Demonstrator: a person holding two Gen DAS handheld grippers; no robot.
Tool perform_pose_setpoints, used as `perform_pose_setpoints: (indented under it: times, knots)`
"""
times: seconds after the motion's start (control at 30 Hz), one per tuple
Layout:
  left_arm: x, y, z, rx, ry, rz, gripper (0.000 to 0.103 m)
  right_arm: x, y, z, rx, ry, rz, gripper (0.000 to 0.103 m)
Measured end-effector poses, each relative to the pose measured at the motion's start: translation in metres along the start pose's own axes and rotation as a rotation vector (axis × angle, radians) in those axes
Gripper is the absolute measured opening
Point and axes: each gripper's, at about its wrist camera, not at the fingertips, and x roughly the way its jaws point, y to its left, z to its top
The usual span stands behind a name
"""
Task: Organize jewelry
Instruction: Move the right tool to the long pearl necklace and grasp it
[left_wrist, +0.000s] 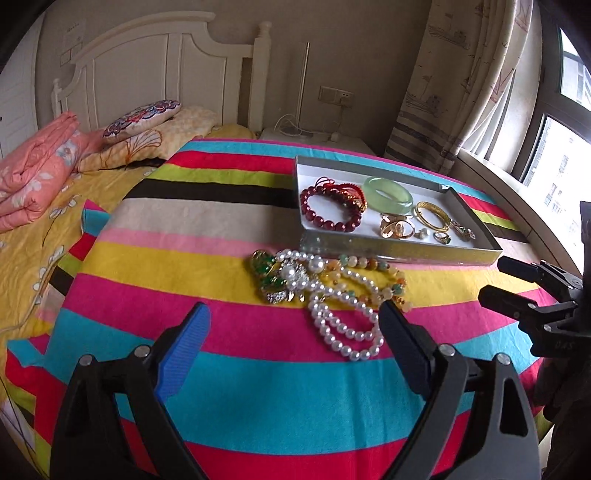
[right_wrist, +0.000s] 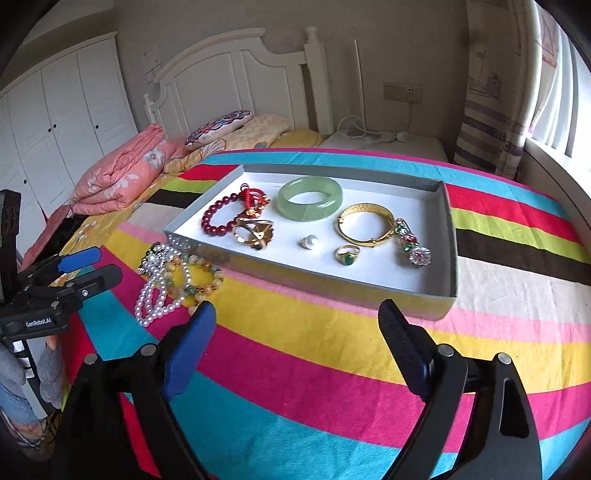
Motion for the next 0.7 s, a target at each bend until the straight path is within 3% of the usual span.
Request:
perform_pose_setpoints:
  times: [0.2, 0.3, 0.43, 0.57, 0.7]
  knots:
    - [0.001, 0.008, -0.008, -0.013, -0.001, -0.07, 0.091, 0.013, 0.045, -0.004, -0.121, 0.067, -0.017, 0.087]
    - [0.001, 0.01, -0.007, -0.028, -0.002, -0.12, 0.091, 0.022, 0.061, -0.007, -0.151, 0.103, 0.001, 0.068]
    - [-0.003, 0.034, -0.006, -0.171, -0.04, -0.153, 0.091, 0.034, 0.092, -0.01, -0.211, 0.141, 0.052, 0.05]
    - [-0.006, 0.053, -0.005, -0.287, -0.063, -0.145, 0.091, 0.046, 0.118, -0.009, -0.261, 0.158, 0.063, 0.045]
    - [-0.009, 0.046, -0.006, -0.251, -0.083, -0.121, 0.091, 0.055, 0.126, -0.002, -0.246, 0.166, 0.07, 0.042]
